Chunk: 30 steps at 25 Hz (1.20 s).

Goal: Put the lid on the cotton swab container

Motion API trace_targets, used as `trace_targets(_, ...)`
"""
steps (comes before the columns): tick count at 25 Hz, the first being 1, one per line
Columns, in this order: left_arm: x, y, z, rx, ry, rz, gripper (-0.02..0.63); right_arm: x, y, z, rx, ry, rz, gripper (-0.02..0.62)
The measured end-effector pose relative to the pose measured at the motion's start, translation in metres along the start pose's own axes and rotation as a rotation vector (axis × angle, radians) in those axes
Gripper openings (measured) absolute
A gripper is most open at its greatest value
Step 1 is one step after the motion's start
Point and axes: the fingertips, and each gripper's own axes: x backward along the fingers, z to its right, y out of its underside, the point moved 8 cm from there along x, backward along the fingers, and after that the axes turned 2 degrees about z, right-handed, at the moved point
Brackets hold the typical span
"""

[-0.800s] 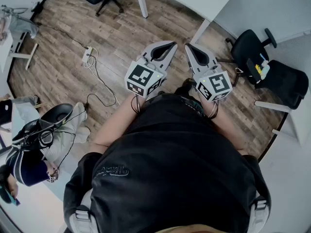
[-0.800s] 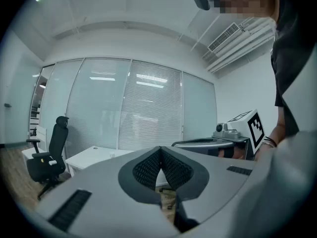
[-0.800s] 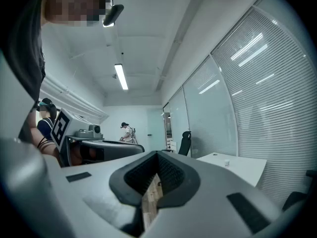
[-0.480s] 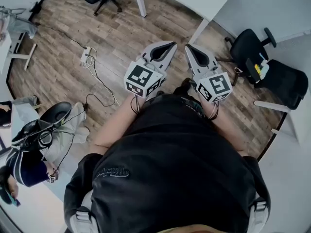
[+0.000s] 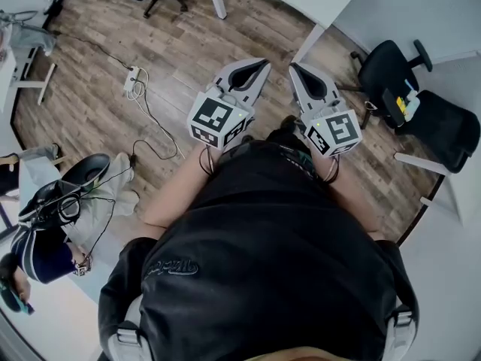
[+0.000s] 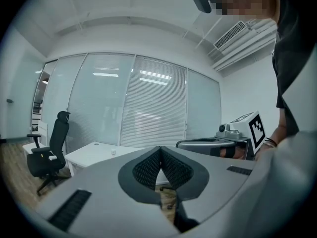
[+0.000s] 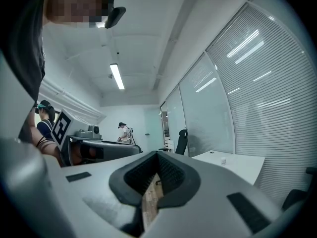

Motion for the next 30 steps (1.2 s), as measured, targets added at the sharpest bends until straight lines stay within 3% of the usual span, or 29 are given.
trace_targets(17, -0.171, -0.022, 0.020, 0.020, -0.007, 0.025, 0.017, 0.022, -0.027, 0.167, -0.019, -0.018, 0.037, 0.023)
trace_targets(30, -0.239, -0.010, 0.030, 0.048, -0.006, -0.005, 0.017, 0.037, -0.010, 0.233, -0.060, -0.005, -0.016, 0.023)
